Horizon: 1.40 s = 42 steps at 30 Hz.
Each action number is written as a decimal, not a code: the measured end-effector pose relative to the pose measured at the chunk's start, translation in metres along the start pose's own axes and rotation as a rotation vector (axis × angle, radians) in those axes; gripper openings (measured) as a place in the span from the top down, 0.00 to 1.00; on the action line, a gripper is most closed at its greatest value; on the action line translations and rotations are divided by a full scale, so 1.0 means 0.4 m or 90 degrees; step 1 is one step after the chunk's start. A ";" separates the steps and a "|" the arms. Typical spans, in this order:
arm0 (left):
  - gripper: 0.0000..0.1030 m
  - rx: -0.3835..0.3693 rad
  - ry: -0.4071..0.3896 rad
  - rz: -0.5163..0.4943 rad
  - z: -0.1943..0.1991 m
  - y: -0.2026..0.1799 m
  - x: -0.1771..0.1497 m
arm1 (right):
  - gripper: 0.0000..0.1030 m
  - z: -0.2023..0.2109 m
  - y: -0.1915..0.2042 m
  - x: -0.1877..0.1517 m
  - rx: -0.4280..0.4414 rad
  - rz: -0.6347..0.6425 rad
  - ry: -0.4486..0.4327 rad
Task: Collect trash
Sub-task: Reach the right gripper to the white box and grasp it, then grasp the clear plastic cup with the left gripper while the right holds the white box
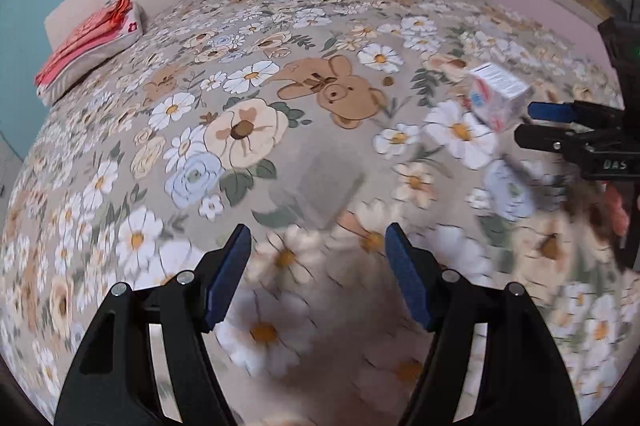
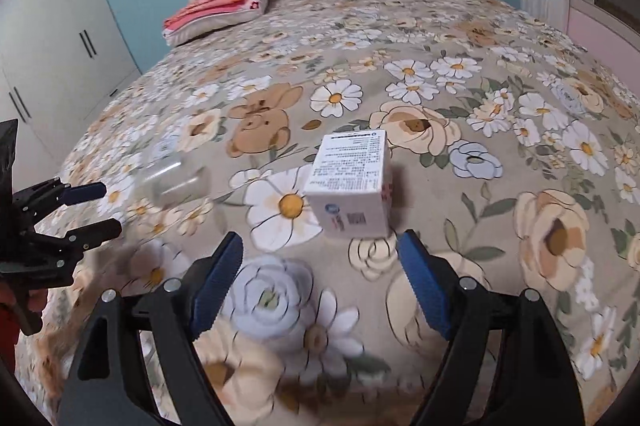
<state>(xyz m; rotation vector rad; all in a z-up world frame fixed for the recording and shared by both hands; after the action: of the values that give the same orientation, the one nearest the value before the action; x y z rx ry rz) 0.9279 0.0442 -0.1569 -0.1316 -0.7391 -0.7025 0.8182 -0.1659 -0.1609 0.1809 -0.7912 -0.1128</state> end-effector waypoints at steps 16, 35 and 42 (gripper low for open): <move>0.31 -0.053 0.010 -0.038 -0.212 0.022 0.050 | 0.19 -0.155 -0.016 0.040 -0.033 -0.029 -0.005; 0.38 0.062 0.010 0.056 -0.129 -0.035 0.021 | 0.55 -0.122 -0.024 0.054 -0.009 -0.022 -0.018; 0.51 0.175 -0.002 0.135 -0.022 -0.025 0.006 | 0.55 -0.052 -0.009 0.055 0.004 -0.001 -0.027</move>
<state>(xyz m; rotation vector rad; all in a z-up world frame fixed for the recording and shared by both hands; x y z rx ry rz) 0.9277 0.0321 -0.1631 0.0405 -0.8049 -0.3943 0.8482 -0.1708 -0.1607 0.1852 -0.8341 -0.1166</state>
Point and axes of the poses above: each gripper's, at about its wrist camera, not at the fingertips, and z roughly against the way its jaws point, y to its left, x to its top, the point moved 7 cm from there along -z, roughly the way its jaws point, and after that the axes turned 5 degrees about -y, right-handed, at the moved point
